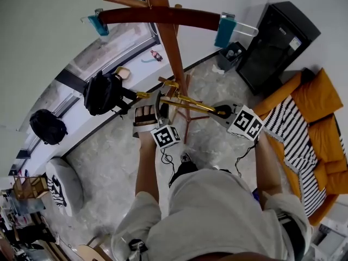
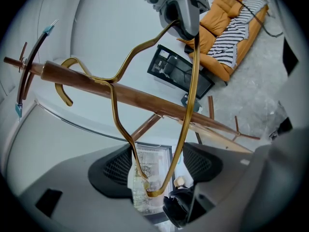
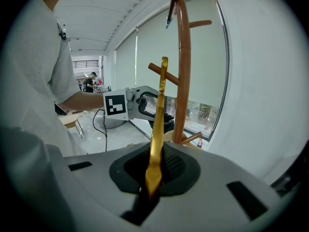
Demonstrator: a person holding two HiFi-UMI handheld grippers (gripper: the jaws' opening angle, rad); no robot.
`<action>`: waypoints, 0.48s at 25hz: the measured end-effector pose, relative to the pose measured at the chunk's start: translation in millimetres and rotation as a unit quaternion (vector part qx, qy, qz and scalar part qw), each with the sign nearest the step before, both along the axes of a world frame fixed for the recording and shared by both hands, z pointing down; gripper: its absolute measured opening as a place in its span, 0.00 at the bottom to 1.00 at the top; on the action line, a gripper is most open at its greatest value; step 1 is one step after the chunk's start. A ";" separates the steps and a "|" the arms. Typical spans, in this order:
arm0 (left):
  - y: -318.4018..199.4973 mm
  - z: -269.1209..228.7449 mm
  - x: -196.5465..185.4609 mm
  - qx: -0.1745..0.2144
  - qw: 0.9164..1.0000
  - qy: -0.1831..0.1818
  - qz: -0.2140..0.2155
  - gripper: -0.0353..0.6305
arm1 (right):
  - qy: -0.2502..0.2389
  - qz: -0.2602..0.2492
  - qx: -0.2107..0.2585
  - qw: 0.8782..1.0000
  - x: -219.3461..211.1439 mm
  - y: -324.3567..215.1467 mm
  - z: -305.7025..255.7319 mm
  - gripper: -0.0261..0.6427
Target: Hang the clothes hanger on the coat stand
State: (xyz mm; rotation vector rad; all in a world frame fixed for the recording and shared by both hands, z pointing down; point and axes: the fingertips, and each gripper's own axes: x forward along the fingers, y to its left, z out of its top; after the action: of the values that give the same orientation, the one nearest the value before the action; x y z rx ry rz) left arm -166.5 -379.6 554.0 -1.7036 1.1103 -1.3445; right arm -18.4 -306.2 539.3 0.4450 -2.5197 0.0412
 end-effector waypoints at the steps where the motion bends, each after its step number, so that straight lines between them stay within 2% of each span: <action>1: -0.8 1.3 0.3 0.000 1.000 0.000 0.001 0.56 | -0.001 0.001 -0.002 1.000 0.2 -0.6 1.4 0.06; 12: -7.2 22.2 0.7 -0.013 1.000 -0.001 0.000 0.56 | -0.001 0.008 -0.015 1.000 0.9 -6.9 22.8 0.06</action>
State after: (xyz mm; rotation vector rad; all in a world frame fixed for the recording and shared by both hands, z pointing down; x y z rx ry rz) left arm -165.9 -386.9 576.2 -1.7217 1.0954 -1.3650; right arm -17.5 -313.1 562.1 0.4523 -2.5135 0.0861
